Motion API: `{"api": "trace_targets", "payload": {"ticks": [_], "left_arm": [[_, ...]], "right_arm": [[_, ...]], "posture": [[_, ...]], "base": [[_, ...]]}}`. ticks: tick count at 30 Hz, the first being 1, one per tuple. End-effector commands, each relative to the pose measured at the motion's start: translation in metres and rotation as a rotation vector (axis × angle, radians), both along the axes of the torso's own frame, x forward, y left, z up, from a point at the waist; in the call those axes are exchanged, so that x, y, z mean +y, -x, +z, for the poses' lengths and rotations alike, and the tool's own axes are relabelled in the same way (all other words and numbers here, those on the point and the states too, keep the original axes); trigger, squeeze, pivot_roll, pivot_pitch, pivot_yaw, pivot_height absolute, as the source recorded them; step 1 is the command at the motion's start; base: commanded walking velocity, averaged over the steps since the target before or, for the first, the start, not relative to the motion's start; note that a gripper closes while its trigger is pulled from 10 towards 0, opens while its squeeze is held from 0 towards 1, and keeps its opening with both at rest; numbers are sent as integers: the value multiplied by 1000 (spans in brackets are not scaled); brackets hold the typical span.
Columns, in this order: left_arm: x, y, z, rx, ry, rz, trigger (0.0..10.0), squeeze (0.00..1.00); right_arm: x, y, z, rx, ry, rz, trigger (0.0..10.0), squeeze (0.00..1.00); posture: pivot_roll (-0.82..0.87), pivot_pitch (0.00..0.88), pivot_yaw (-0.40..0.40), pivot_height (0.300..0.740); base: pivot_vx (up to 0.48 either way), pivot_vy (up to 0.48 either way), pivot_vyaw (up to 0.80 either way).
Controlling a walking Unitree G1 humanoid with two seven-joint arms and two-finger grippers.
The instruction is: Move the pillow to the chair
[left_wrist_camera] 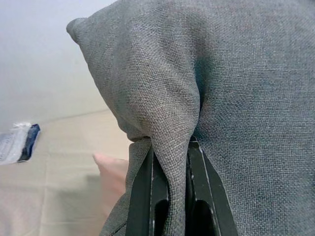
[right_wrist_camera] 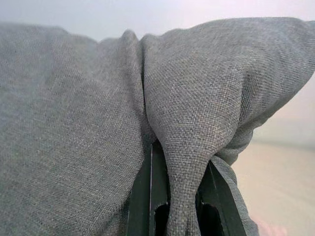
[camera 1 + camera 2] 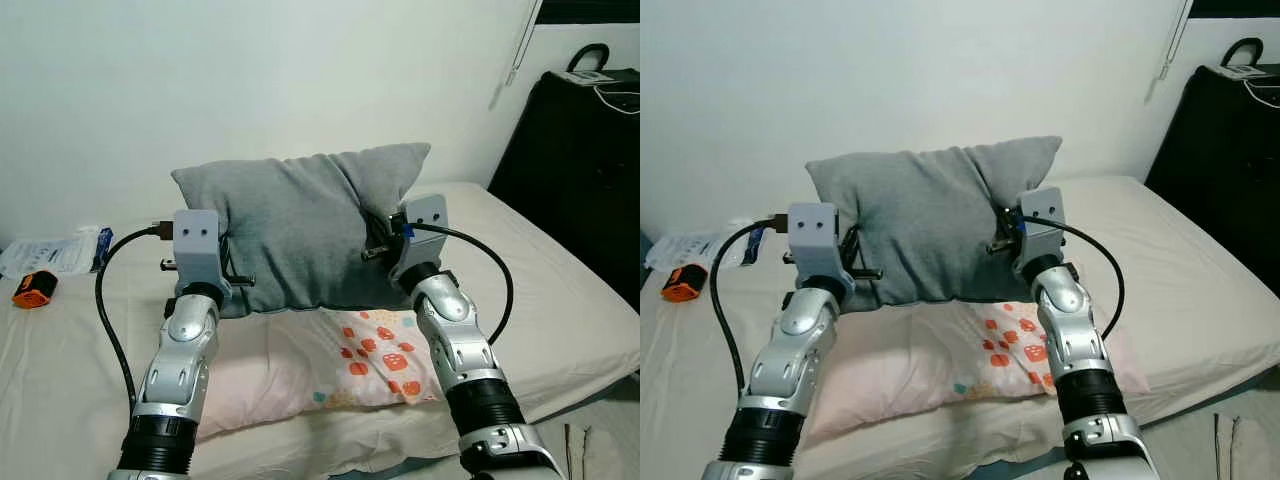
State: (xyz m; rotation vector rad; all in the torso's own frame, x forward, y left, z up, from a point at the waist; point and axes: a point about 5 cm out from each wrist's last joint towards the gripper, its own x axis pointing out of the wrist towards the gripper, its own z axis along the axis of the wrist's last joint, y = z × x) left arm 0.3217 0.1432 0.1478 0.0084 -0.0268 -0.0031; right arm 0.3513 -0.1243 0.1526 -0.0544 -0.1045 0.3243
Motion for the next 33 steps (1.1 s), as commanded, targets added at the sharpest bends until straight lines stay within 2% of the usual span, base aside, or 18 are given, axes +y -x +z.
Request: {"api": "trace_targets", "payload": {"ticks": [1,33], "left_arm": [[-19,-2,9,-53,-4,-84,10000,0],[-18,-2,4,-41,-14,-69,10000,0]], "right_arm": [[17,0,-2,24,12,71,10000,0],[19,-3,-1,24,34,77,10000,0]], "posture": [[7,0,-76,730],[2,0,-87,730]], "base": [[0,0,-800],[0,0,-800]]}}
